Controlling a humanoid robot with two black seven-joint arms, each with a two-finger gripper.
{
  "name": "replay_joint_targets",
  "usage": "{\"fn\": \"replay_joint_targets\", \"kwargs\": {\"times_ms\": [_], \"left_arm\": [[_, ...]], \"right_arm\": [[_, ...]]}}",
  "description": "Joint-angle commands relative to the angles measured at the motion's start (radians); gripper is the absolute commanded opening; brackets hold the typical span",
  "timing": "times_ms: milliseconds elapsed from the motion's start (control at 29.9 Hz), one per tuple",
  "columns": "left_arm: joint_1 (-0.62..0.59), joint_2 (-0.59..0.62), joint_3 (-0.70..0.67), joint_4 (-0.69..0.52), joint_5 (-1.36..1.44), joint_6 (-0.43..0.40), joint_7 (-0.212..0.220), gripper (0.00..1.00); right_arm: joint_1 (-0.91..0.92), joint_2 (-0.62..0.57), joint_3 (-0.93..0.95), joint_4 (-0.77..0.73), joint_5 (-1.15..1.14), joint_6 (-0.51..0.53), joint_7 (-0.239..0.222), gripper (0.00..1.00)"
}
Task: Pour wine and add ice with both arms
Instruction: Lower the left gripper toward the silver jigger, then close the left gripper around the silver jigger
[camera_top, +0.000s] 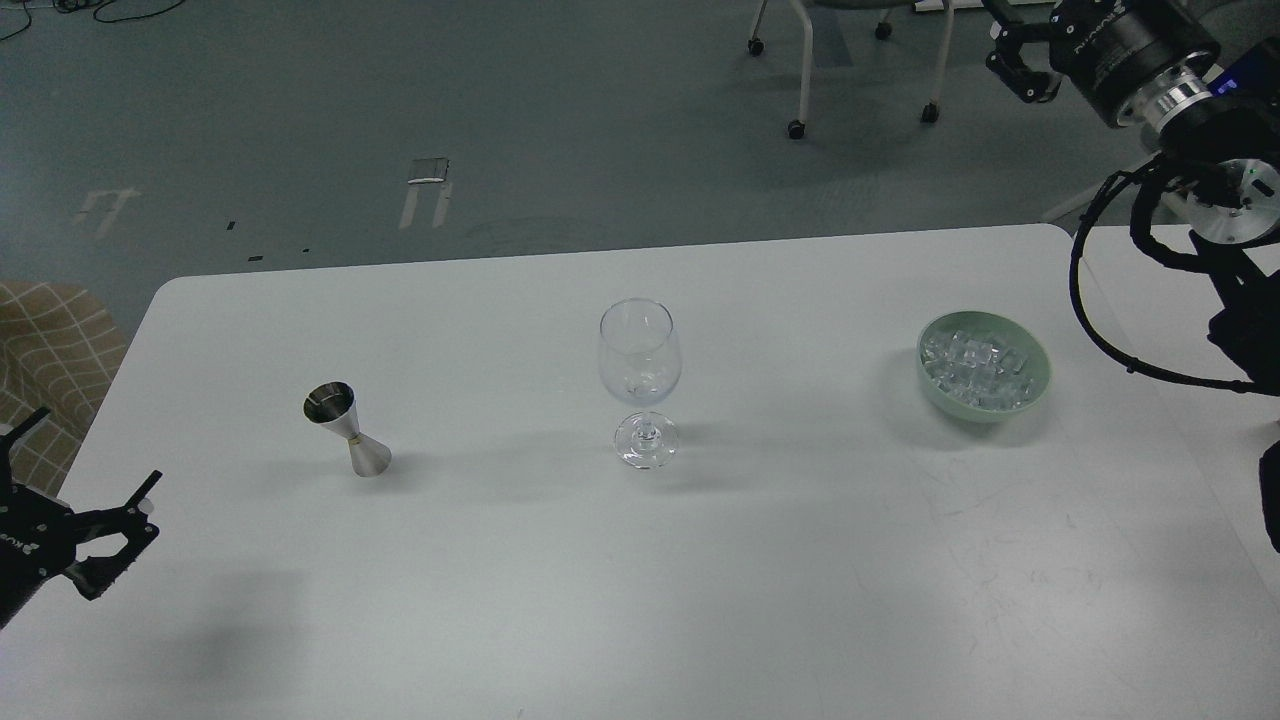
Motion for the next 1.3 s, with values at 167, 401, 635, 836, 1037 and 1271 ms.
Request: {"fn": "replay_joint_targets", "kwargs": {"times_ms": [167,401,635,836,1037,1271], "left_arm": [[0.004,-0.061,0.000,0.021,-0.002,0.000,0.000,0.98],[0.006,-0.104,0.000,0.034,-0.005,0.000,0.000,0.98],[0.030,-0.160,0.000,0.034,-0.001,0.000,0.000,0.98],[0.024,-0.219,0.003,0.034,-0.011,0.000,0.000,0.98],[-0.022,-0.324,0.005,0.080,-0.010,0.000,0.027,0.99],[-0.118,-0.421,0.018,0.139,-0.011,0.027,0.079,0.98]], "right_arm": [[0.002,-0.009,0.003,0.003,0.002,0.000,-0.001,1.00],[0.010,-0.011,0.004,0.005,0.002,0.000,-0.001,1.00],[0.009,-0.012,0.001,0.005,0.002,0.000,-0.017,1.00],[0.004,-0.001,0.001,0.003,0.000,0.000,-0.024,1.00],[0.007,-0.004,0.000,0.003,0.000,0.000,-0.038,1.00],[0.002,-0.003,0.000,0.003,0.000,0.000,-0.043,1.00]]}}
